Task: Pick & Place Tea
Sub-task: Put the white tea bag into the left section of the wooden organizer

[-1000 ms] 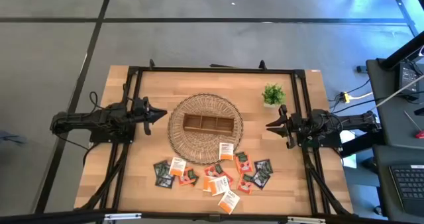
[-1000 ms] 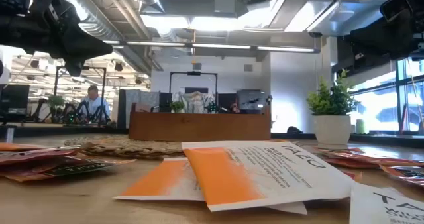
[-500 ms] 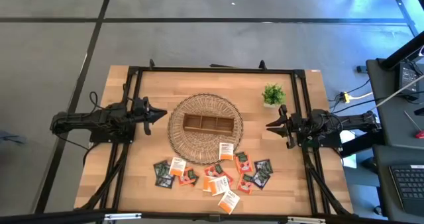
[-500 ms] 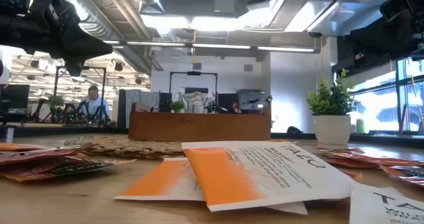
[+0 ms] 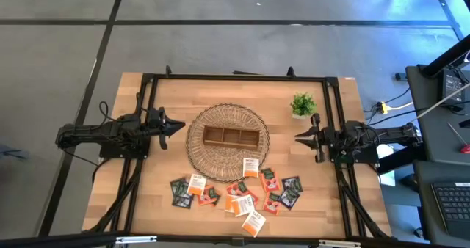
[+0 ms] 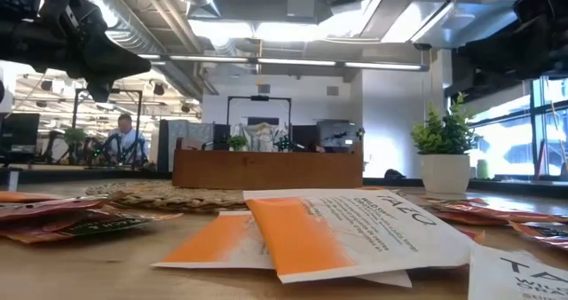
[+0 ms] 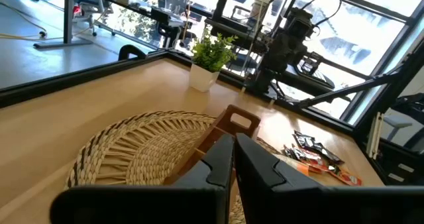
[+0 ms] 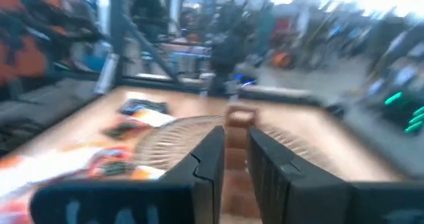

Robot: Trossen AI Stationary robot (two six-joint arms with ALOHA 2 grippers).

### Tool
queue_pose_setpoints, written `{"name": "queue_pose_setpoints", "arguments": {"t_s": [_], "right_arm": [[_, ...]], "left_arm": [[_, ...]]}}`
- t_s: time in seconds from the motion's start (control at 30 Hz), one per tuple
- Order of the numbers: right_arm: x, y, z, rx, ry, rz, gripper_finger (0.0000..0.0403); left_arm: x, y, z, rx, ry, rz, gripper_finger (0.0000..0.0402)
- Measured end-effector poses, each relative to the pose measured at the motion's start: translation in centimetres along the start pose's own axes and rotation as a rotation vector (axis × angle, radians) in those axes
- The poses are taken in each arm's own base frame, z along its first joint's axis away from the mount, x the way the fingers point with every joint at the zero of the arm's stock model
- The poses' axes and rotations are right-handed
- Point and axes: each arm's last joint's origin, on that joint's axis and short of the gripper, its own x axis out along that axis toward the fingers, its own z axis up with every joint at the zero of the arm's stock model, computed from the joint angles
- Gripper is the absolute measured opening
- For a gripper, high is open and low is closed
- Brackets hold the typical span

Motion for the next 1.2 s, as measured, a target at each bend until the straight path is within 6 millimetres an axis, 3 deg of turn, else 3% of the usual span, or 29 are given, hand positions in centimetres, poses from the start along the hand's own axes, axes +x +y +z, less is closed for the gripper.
{"name": "queue_pose_setpoints", "arguments": {"t_s": [0.13,0.6,0.73,1.0,1.2], "right_arm": [[0.0,-0.1,0.0,-0.092,0.005,-0.049,0.0068],[0.0,-0.1,0.0,-0.019,0.002,-0.049,0.0068],[0.0,-0.2,0.1,0.204,-0.012,-0.077,0.0068],[-0.3,-1.3,1.0,0.715,-0.207,-0.381,0.0068],[-0.5,-1.7,0.7,0.717,-0.220,-0.557,0.0068]], "left_arm": [[0.0,0.0,0.0,0.000,-0.001,0.000,0.0015],[0.0,0.0,0.0,0.000,0.000,0.000,0.0015],[0.0,0.0,0.0,0.000,0.000,0.000,0.0015],[0.0,0.0,0.0,0.000,0.000,0.000,0.0015],[0.0,0.0,0.0,0.000,-0.001,0.000,0.0015]]}}
